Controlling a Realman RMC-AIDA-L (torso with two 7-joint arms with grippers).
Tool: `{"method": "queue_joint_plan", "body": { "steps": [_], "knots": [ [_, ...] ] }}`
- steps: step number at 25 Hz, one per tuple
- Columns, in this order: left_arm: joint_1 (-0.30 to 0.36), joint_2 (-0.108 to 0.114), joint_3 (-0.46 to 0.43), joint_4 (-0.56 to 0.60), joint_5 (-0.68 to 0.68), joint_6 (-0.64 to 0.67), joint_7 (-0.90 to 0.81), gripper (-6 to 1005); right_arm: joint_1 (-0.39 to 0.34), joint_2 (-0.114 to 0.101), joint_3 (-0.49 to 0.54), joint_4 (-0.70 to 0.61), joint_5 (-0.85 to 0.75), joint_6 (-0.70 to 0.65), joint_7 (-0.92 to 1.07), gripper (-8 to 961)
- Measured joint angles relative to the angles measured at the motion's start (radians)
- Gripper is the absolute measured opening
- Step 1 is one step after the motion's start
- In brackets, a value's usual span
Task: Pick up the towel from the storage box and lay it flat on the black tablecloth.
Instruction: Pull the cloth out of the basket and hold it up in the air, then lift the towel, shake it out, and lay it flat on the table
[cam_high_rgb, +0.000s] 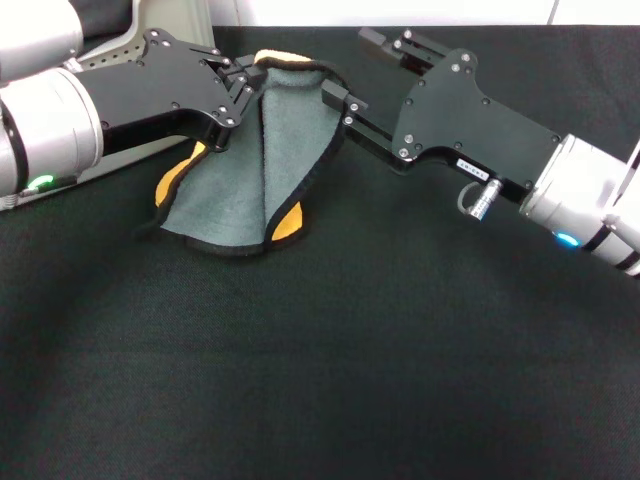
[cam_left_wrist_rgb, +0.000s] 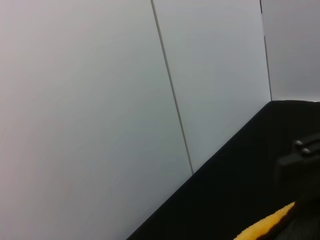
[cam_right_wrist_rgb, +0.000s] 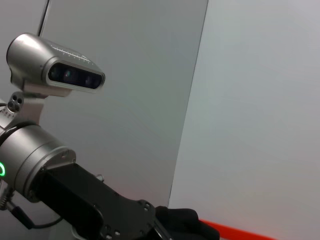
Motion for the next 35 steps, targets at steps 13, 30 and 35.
{"method": "queue_joint_plan", "body": {
  "steps": [13, 30, 35],
  "knots": [
    [0.004, 0.003, 0.003, 0.0, 0.001, 0.001, 0.004, 29, -0.024, 0.0, -0.001, 0.003, -0.008, -0.012, 0.016, 315],
    [0.013, 0.003, 0.045, -0.005, 0.001, 0.008, 0.026, 35, -0.017, 0.001, -0.008, 0.008, -0.011, -0.012, 0.012, 6],
    [0.014, 0.004, 0.043, -0.029, 0.004, 0.009, 0.026, 63, -0.02, -0.001, -0.003, 0.004, -0.008, -0.014, 0.01, 7]
  ]
}}
